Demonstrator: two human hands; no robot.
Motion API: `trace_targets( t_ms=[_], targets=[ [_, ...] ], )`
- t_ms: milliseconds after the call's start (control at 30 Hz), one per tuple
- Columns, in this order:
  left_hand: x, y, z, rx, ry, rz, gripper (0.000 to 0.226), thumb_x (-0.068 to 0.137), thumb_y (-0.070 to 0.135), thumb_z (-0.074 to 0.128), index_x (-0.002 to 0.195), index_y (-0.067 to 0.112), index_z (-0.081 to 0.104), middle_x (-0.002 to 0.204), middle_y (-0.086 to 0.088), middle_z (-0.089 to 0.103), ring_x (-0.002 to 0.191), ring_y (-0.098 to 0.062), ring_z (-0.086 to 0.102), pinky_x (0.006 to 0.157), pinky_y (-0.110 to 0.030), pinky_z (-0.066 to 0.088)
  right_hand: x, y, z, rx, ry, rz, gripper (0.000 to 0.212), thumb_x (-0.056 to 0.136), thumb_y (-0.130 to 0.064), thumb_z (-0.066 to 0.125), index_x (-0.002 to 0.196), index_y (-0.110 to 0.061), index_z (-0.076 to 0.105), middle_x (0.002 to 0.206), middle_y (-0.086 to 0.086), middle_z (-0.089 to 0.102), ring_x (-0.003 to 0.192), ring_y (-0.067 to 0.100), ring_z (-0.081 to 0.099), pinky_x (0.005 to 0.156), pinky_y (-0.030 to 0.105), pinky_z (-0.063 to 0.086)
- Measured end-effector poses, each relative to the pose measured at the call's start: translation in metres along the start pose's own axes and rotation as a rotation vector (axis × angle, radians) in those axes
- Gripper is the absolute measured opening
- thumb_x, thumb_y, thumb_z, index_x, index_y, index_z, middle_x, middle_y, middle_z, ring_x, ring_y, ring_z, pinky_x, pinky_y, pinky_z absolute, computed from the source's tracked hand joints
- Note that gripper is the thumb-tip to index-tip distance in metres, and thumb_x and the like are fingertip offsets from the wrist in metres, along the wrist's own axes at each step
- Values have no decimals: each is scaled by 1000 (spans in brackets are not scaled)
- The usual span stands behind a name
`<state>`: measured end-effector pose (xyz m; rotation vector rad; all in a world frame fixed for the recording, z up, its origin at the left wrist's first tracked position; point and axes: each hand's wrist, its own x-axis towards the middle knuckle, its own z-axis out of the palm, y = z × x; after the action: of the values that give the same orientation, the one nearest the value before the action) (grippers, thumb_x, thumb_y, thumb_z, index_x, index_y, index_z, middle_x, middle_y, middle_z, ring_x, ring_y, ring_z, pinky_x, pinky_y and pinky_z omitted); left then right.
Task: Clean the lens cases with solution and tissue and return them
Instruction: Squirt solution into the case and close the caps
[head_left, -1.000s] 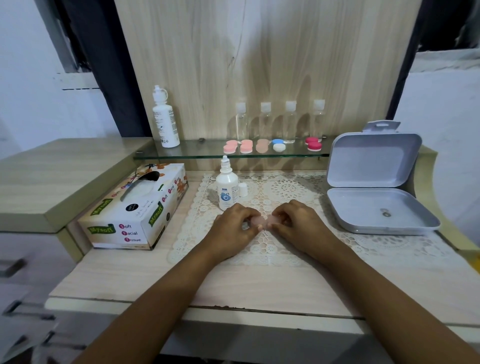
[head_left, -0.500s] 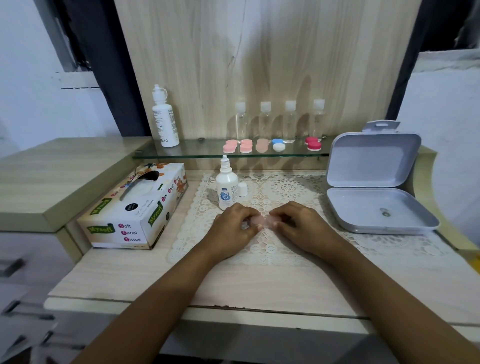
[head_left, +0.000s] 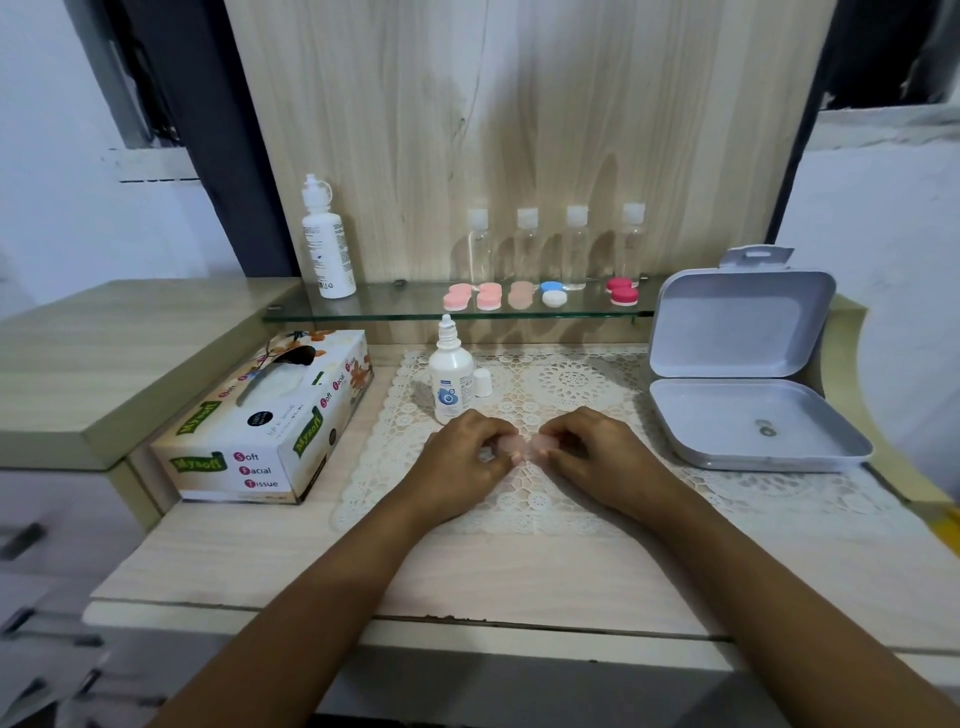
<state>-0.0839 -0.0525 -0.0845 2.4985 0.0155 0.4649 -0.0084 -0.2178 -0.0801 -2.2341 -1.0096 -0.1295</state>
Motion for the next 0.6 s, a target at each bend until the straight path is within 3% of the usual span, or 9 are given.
trace_targets(
  t_ms=[233,300,400,600],
  targets=[
    [-1,-2,1,11,22,3,41,90,22,59,130,15,52,116,0,53,108,-8,50,91,-13,33,-2,0,-4,-2,-31,21,22,84,-27,64,105,-19,65,102,-2,61,89,6,52,72,7,36],
    [-2,-2,2,13,37,-15,47,91,23,58,135,14,46,122,-1,50,114,-10,49,92,-13,32,-1,2,-6,18,-9,53,21,84,-28,64,102,-19,65,100,-3,62,90,7,54,72,5,37],
    [-4,0,3,63,4,-21,50,94,29,52,140,15,39,135,-1,44,125,-12,41,98,-15,28,0,3,-12,104,60,141,23,85,-30,64,104,-17,65,100,-3,63,92,9,58,80,21,47],
    [-4,2,6,251,-131,-36,54,98,44,36,145,18,31,155,2,20,143,-11,14,113,-22,11,18,-7,-36,187,364,241,23,86,-32,63,101,-14,64,84,-2,63,78,11,57,67,24,43]
  ],
)
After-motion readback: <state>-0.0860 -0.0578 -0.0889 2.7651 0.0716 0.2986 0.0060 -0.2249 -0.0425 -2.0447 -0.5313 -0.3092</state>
